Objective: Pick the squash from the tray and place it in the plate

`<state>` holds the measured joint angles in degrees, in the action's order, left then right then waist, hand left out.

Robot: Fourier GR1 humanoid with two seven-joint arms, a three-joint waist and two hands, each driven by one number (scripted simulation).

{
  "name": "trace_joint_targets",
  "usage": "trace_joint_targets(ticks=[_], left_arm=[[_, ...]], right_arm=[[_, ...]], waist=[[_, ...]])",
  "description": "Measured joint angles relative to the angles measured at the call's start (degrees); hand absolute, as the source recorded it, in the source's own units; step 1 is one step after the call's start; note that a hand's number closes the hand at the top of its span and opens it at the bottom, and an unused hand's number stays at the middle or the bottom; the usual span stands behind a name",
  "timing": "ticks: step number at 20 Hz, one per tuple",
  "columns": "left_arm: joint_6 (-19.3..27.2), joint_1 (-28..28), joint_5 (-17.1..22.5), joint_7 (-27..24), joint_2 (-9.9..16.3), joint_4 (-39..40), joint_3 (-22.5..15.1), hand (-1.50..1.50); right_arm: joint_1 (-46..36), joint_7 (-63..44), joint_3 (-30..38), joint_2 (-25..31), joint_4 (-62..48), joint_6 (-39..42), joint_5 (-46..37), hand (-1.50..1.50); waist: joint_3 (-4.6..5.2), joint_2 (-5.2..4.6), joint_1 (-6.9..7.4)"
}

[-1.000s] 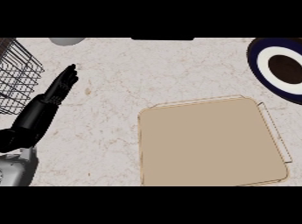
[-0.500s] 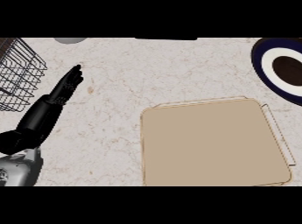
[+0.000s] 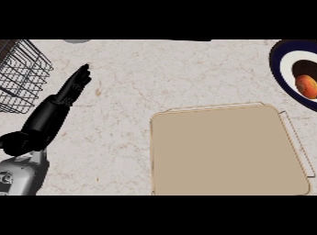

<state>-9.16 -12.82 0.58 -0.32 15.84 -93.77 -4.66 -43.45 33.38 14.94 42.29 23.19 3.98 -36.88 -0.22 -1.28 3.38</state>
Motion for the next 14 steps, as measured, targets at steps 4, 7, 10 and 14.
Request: trace_joint_targets(ticks=[4, 7, 10, 14], left_arm=[[-1.19, -0.01, 0.74, -0.09, 0.55, -0.36, 0.59, 0.0], [-1.19, 0.1, 0.66, -0.18, 0.37, -0.37, 0.69, 0.0], [-1.1, 0.79, 0.46, -0.23, 0.31, -0.8, 0.79, 0.0], [-1.05, 1.59, 0.34, -0.05, 0.04, -1.68, 0.64, 0.0]], right_arm=[[-2.36, 3.88, 1.28, -0.26, -4.94, -1.55, 0.24, -1.5], [-3.2, 7.67, 3.25, 0.21, -7.39, -1.26, 1.8, -1.5], [-4.2, 11.31, 5.36, 0.73, -8.97, 0.19, 3.79, -1.5], [-5.64, 15.33, 8.53, 1.76, -10.99, 6.08, 7.28, -1.5]], waist=[[-0.08, -0.15, 0.35], [-0.13, -0.25, 0.38], [-0.12, -0.16, 0.23], [-0.12, -0.03, 0.0]])
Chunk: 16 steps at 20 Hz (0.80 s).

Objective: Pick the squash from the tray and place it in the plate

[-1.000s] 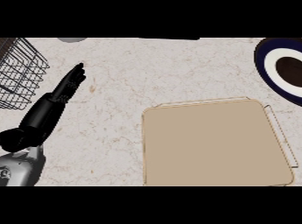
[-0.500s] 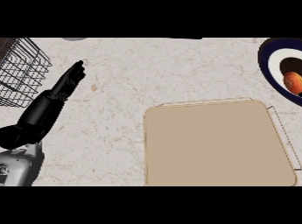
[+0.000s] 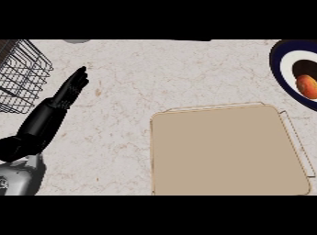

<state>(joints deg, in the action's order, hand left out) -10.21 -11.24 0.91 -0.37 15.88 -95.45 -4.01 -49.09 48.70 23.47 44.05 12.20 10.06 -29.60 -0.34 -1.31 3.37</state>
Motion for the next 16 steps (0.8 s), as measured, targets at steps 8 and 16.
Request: trace_joint_targets(ticks=[8, 16], left_arm=[[0.15, 0.14, -0.27, -0.63, -0.35, 0.82, 0.35, 0.0], [0.34, -0.13, -0.56, -0.38, -0.33, 0.35, 0.63, 0.0]], right_arm=[[-2.6, -5.78, 7.09, 4.54, -6.15, 16.56, 8.41, -1.5], [-1.13, -14.46, 12.59, 10.06, -7.75, 26.75, 14.87, -1.5]], waist=[[-0.02, 0.05, -0.82], [-0.24, -0.14, -1.2]])
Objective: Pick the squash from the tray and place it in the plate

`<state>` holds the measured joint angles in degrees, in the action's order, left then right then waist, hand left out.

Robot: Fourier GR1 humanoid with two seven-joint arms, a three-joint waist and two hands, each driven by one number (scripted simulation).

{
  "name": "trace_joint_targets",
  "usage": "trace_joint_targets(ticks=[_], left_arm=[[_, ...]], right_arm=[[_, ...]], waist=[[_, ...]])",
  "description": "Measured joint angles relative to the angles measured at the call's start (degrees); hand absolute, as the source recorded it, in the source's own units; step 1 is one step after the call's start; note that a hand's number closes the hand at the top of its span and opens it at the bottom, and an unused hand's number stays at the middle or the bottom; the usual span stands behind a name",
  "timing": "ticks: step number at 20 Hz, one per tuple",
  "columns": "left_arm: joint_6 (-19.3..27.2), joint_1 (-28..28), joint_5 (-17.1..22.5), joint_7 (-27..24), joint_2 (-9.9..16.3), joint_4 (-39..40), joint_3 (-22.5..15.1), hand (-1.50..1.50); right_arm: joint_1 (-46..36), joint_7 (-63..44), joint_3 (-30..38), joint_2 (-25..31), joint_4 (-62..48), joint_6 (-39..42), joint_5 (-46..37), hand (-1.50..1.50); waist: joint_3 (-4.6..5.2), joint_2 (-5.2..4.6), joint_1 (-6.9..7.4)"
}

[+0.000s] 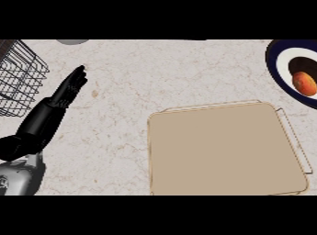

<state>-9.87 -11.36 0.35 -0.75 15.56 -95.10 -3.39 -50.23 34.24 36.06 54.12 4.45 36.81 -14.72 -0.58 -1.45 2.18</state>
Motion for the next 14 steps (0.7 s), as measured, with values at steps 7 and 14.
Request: trace_joint_targets(ticks=[7, 14], left_arm=[[-0.46, 0.25, 0.68, 0.07, 0.46, -0.09, 0.91, 0.0], [-0.52, 0.64, 0.84, -0.37, 0.47, -0.19, 1.31, 0.0]], right_arm=[[3.39, -4.25, 1.95, 2.75, 2.56, 4.38, 2.87, -1.5], [6.09, -7.17, 2.97, 3.99, 6.17, 7.4, 5.28, -1.5]], waist=[[-0.2, -0.14, -0.1], [-0.33, -0.1, -0.32]])
